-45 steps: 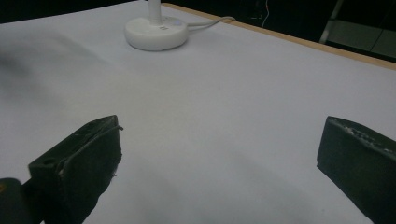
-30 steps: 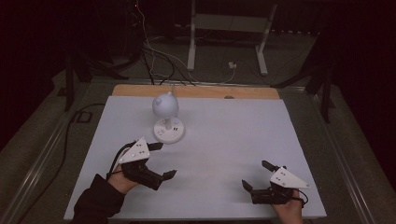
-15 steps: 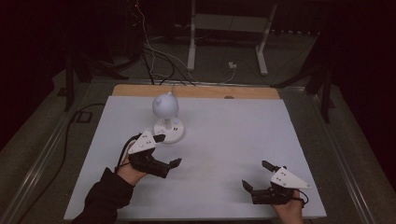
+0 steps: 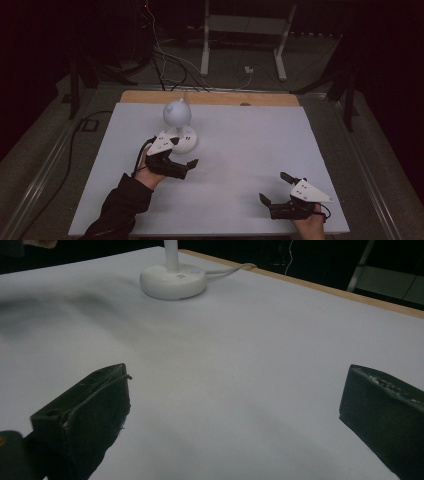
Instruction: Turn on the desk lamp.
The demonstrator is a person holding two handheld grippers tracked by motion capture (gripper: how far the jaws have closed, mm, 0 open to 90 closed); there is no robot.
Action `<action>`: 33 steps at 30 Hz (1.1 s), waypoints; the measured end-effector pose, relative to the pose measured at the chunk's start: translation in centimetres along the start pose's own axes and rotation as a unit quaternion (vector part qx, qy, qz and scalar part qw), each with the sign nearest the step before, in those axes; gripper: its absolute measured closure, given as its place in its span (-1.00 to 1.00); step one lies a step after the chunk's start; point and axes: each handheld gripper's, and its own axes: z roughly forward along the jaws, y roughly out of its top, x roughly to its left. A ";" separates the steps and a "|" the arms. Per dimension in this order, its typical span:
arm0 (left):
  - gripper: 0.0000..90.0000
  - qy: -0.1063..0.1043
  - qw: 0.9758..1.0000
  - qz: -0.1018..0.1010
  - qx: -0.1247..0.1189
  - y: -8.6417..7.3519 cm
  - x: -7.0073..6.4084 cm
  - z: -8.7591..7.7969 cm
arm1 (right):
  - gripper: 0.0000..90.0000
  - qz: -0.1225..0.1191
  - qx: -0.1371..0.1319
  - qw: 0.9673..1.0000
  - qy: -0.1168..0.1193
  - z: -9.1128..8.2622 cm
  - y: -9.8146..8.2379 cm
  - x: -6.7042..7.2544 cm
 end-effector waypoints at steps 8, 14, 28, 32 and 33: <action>-0.99 0.011 1.000 -0.011 0.004 -0.3 0.8 1.4 | -1.00 -0.001 0.001 1.000 0.000 0.0 0.0 0.0; -0.99 0.017 1.000 -0.017 0.008 -0.6 1.3 2.0 | -1.00 -0.001 0.001 1.000 0.000 0.0 -0.1 -0.1; -0.81 0.072 0.995 -0.049 0.047 -1.0 2.7 3.6 | -1.00 0.003 0.002 1.000 0.002 0.0 -0.2 -0.2; -0.63 0.096 0.993 -0.049 0.050 -1.2 2.8 3.7 | -1.00 0.004 0.001 1.000 0.002 0.0 -0.2 -0.2; -0.55 0.101 0.992 -0.049 0.051 -1.3 2.9 3.8 | -1.00 0.004 0.001 1.000 0.002 0.0 -0.2 -0.3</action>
